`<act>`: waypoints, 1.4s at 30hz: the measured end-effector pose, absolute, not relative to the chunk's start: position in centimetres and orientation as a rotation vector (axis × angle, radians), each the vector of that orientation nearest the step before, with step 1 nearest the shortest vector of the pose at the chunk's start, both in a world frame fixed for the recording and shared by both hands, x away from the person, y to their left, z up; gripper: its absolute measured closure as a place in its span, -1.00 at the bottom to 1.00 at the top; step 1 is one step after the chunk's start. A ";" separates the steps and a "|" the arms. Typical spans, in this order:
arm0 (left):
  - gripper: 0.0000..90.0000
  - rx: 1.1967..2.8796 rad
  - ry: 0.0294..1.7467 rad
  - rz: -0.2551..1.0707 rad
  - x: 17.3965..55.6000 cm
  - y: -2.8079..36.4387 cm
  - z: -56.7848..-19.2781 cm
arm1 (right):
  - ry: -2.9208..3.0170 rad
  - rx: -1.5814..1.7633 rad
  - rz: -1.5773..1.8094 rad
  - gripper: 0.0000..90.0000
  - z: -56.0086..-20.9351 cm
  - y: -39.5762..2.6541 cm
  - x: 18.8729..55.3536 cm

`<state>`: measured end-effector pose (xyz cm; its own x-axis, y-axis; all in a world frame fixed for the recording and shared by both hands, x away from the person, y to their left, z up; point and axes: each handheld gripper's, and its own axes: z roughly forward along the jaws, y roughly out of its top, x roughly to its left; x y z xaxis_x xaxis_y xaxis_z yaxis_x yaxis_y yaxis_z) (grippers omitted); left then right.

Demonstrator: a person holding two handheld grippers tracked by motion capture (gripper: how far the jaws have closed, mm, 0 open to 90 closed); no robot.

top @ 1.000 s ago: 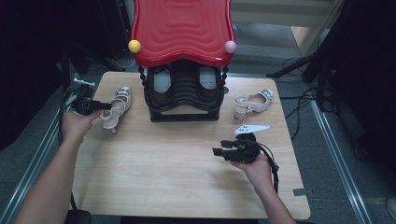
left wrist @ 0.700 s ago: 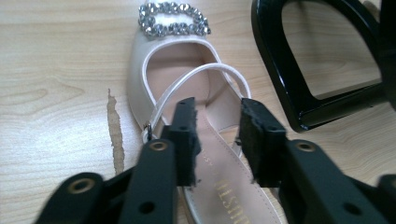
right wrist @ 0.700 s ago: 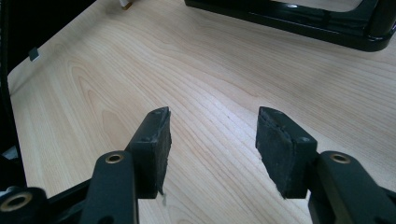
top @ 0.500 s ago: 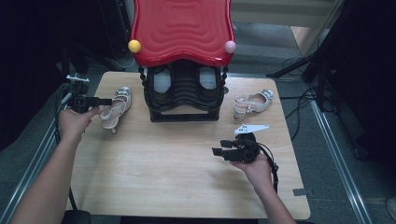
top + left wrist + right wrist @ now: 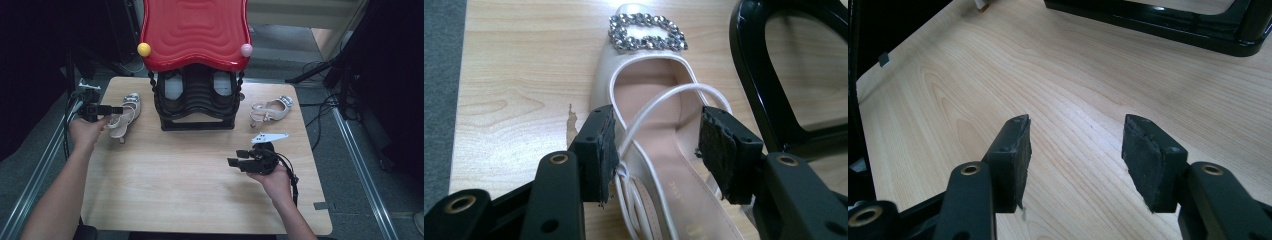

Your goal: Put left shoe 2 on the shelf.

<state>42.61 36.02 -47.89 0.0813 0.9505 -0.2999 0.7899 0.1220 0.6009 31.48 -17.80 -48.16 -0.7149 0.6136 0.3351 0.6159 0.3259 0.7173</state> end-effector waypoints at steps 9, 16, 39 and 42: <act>0.13 1.676 1.769 0.317 43.0 35.8 -49.2 | -2.557 -1.180 -1.375 0.04 -48.2 -17.7 31.5; 0.17 1.675 1.780 0.345 43.6 35.4 -50.1 | -2.561 -1.187 -1.378 0.04 -48.3 -17.8 31.5; 0.83 1.647 1.880 0.350 43.6 36.3 -51.2 | -2.554 -1.212 -1.372 0.04 -48.4 -18.3 31.0; 0.85 1.613 1.894 0.317 43.6 36.5 -51.2 | -2.556 -1.210 -1.373 0.04 -48.4 -18.3 31.0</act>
<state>43.62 36.47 -51.21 -0.0585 0.9519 -0.3008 0.8022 0.2242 0.5534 30.95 -18.31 -48.44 -0.7036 0.6267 0.3348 0.6252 0.3220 0.7110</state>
